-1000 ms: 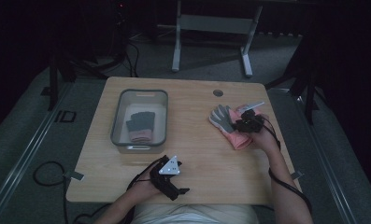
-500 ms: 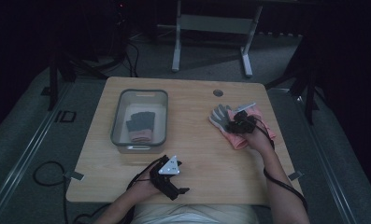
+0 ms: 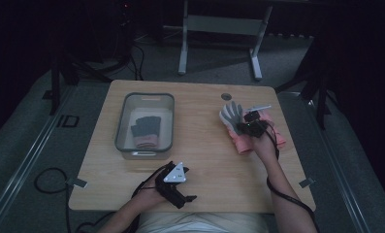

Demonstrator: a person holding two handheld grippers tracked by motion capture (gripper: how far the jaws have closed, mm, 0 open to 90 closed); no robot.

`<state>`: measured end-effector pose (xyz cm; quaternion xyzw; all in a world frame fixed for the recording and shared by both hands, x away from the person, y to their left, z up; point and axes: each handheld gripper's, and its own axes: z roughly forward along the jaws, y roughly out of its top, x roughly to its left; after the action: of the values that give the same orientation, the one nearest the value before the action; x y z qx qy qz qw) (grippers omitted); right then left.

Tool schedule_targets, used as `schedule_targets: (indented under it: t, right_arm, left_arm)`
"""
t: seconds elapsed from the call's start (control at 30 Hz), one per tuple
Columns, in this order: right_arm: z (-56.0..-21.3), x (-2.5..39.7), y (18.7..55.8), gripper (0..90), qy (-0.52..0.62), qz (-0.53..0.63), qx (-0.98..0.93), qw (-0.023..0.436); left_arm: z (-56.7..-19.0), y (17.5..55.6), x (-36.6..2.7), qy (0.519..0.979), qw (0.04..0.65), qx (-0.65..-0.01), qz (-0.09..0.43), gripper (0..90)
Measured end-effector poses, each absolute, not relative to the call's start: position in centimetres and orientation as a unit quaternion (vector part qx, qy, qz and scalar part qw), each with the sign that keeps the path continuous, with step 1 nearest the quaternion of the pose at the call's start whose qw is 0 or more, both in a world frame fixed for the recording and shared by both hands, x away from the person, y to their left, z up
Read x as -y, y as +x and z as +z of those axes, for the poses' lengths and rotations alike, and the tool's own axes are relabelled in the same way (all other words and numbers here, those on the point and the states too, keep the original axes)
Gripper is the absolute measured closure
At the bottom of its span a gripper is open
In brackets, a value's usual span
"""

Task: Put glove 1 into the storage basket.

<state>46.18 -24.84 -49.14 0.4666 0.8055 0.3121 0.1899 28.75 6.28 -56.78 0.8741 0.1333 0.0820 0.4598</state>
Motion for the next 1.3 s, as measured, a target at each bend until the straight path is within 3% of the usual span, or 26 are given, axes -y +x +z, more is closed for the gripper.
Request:
schedule_targets:
  t: [0.23,0.47,0.87,1.17,1.3]
  right_arm:
    - [-44.9,23.1,42.1,88.0,0.497,0.379,-0.757,0.191]
    - [-44.1,20.5,38.7,87.9,0.515,0.407,-0.729,0.197]
    - [-48.4,17.9,38.6,87.9,0.546,0.355,-0.726,0.218]
    - [-52.7,17.4,41.0,87.5,0.589,0.341,-0.715,0.162]
    - [-53.5,16.8,41.3,85.4,0.586,0.33,-0.722,0.164]
  left_arm:
    - [-56.8,28.8,-6.2,0.876,0.459,-0.126,0.079,1.5]
    - [-56.8,28.7,-6.2,0.875,0.461,-0.123,0.082,1.5]
    - [-56.8,28.6,-6.2,0.876,0.461,-0.116,0.086,1.5]
    - [-56.8,28.6,-6.2,0.876,0.458,-0.119,0.088,1.4]
    - [-56.9,28.5,-6.1,0.877,0.456,-0.119,0.09,1.5]
